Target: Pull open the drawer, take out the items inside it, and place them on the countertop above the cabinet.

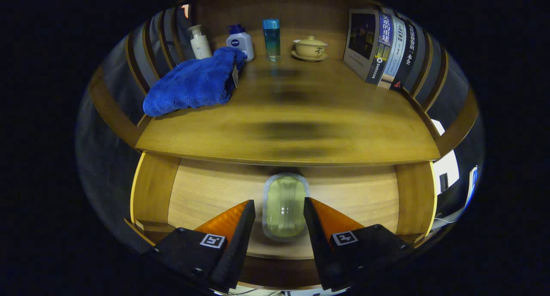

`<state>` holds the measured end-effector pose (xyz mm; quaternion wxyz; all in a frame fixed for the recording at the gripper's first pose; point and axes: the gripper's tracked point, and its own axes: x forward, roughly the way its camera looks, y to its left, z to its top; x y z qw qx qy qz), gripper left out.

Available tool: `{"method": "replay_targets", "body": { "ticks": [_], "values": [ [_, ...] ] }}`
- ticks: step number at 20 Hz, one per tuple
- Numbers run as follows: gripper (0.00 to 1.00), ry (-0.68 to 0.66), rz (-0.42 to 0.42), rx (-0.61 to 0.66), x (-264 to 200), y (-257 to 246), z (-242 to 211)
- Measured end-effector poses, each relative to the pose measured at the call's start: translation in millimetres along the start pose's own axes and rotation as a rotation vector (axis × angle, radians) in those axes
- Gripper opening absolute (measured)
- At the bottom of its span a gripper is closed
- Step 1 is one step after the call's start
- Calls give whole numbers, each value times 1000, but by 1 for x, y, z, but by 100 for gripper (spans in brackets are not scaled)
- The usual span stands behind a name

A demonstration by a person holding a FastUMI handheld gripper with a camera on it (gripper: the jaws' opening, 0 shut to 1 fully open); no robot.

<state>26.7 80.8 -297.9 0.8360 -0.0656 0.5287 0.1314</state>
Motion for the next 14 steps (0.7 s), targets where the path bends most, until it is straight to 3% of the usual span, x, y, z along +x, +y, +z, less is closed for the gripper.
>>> {"method": "replay_targets", "body": {
  "ticks": [8, 11, 13, 14],
  "values": [
    [57, 65, -5, 25, 18, -7, -16],
    [29, 66, 20, 63, 15, -6, -16],
    [29, 55, 25, 85, 9, -5, -14],
    [10, 49, 35, 92, 7, -5, -15]
  ]
}}
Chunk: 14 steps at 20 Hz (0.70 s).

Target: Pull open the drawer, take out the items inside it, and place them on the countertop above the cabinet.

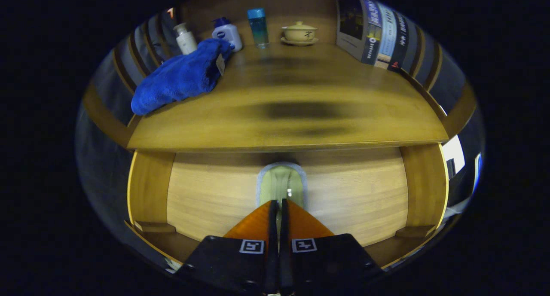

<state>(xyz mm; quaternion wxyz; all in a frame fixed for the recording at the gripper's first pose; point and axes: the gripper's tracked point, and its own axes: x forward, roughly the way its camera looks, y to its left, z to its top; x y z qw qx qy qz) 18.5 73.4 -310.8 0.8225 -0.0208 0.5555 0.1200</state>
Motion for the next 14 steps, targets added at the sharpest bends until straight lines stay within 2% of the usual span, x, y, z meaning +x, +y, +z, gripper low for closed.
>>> {"method": "replay_targets", "body": {
  "ticks": [5, 7, 10, 14],
  "values": [
    [9, -12, -1, 14, -2, -1, 3],
    [19, -33, -6, -1, -4, 0, 8],
    [52, -32, -4, -39, -3, 7, 12],
    [60, 26, -46, -72, 8, 3, 4]
  ]
}}
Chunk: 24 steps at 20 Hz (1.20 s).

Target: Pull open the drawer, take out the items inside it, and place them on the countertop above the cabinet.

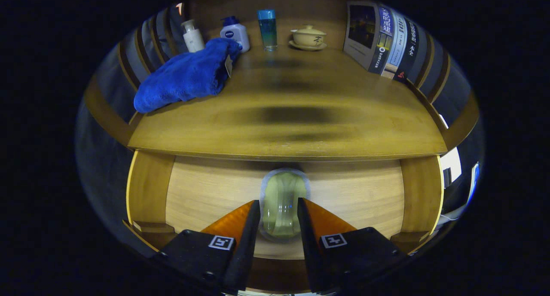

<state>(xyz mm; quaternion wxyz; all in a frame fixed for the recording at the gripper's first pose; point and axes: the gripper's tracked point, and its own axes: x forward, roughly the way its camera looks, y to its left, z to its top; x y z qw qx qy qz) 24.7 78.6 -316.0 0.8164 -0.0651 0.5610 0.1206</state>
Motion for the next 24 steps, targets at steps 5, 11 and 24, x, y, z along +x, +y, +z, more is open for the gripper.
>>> {"method": "replay_targets", "body": {
  "ticks": [5, 11, 24],
  "values": [
    [59, 38, -8, 1, 14, -2, -3],
    [38, 59, -6, 16, 27, -6, -9],
    [22, -52, 12, 11, -51, -3, -1]
  ]
}}
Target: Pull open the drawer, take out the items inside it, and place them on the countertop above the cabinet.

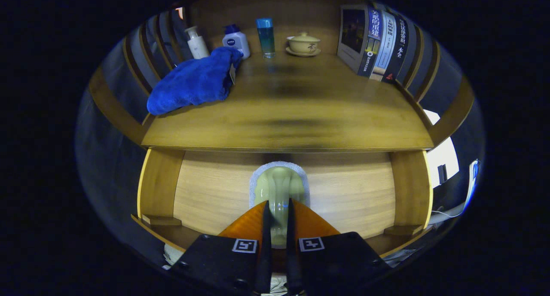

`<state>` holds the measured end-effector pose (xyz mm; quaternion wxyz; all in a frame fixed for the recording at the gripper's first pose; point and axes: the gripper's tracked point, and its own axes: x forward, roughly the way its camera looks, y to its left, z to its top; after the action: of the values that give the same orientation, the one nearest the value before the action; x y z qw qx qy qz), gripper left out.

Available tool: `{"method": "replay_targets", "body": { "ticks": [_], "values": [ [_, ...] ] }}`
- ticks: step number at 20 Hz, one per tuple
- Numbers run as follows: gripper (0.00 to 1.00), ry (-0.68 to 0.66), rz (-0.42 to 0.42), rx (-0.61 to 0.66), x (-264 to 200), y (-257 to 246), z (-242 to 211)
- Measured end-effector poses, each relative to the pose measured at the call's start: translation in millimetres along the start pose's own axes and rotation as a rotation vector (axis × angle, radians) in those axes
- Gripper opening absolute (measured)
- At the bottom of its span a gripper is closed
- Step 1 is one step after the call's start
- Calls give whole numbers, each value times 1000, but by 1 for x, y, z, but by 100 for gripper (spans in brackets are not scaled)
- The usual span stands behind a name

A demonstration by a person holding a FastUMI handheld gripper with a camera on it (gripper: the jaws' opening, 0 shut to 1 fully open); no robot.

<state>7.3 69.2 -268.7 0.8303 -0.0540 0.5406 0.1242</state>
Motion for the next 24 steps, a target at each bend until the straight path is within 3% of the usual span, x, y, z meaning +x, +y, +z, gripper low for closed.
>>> {"method": "replay_targets", "body": {
  "ticks": [7, 15, 24],
  "values": [
    [22, -88, -19, -54, -56, 1, 21],
    [22, -216, -11, -78, -104, 12, 78],
    [22, -267, -31, -48, -74, 4, 127]
  ]
}}
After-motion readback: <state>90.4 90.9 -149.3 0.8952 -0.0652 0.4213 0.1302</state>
